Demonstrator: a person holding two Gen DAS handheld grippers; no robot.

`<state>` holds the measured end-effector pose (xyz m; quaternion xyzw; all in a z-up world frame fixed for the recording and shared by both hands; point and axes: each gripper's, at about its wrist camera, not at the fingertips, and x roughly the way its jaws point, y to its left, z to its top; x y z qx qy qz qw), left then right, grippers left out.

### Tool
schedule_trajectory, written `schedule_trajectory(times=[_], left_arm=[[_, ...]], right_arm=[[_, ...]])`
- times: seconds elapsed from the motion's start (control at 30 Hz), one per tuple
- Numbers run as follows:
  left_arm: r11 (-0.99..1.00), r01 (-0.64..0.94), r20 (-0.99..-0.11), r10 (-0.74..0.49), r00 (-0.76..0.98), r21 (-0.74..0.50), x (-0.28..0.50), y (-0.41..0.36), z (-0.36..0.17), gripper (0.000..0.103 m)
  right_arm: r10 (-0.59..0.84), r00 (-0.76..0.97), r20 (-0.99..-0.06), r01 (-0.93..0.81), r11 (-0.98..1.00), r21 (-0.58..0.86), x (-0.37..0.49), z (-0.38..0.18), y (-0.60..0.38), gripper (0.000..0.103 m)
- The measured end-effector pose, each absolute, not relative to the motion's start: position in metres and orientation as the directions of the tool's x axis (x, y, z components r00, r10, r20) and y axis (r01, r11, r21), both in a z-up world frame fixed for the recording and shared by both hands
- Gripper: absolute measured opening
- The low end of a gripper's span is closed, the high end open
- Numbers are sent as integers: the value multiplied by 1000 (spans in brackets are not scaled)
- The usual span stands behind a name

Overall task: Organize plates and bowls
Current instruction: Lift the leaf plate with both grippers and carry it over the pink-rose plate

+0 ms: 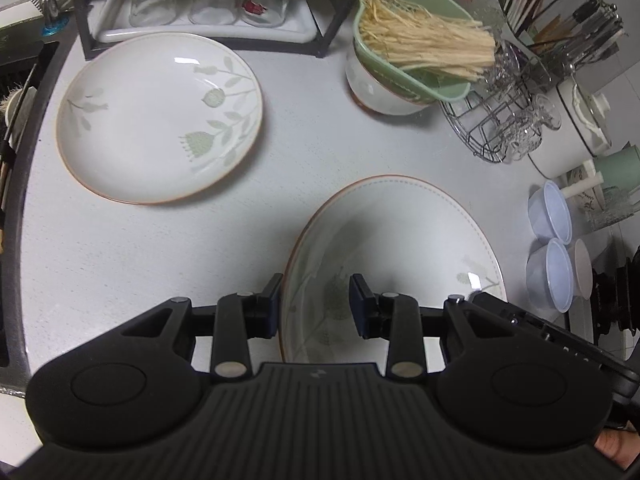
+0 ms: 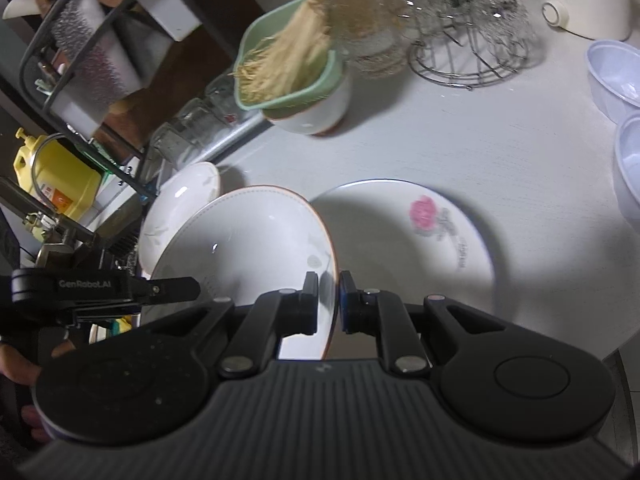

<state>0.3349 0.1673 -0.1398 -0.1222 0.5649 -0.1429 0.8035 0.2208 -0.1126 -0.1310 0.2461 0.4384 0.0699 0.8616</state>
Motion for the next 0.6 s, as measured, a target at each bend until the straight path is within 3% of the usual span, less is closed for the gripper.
schedule_trajectory(times=[0.6], left_arm=[[967, 143, -922, -244, 300, -210, 342, 113, -161, 38]], right_arm=[[351, 580, -736, 96, 867, 489, 227, -166, -149, 13]])
